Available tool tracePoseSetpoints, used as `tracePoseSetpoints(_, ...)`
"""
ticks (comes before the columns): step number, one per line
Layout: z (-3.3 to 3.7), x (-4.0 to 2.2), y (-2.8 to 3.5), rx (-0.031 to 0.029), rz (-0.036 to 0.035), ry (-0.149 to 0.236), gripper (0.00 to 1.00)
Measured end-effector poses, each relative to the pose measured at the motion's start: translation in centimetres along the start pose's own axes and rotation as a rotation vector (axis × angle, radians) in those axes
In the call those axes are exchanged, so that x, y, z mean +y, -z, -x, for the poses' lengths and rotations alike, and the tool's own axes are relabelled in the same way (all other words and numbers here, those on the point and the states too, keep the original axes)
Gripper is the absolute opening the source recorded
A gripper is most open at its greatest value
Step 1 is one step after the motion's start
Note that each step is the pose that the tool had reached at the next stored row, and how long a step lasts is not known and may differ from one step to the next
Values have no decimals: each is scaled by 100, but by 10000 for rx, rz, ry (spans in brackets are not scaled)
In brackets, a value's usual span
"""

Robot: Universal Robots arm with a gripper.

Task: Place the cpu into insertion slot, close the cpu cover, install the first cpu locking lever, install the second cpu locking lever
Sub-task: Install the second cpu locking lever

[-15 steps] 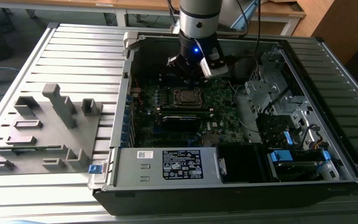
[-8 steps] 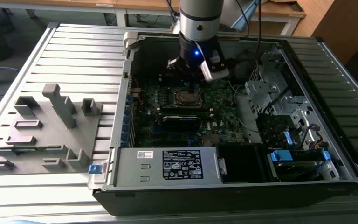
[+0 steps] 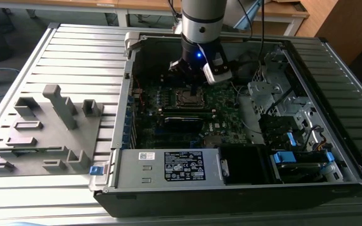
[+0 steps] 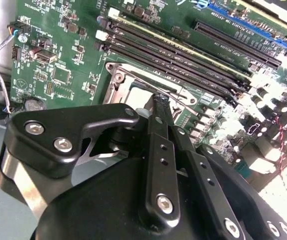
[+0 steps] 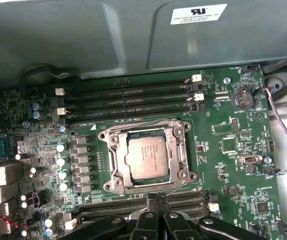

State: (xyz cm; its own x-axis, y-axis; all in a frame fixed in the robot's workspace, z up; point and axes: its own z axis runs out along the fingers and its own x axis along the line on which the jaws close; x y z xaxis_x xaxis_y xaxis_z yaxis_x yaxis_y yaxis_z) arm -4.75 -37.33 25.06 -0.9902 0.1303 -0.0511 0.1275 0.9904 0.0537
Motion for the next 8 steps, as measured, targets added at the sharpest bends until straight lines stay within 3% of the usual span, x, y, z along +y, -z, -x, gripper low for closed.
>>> tracePoseSetpoints(8,1,-25,-31,17,6,348,11)
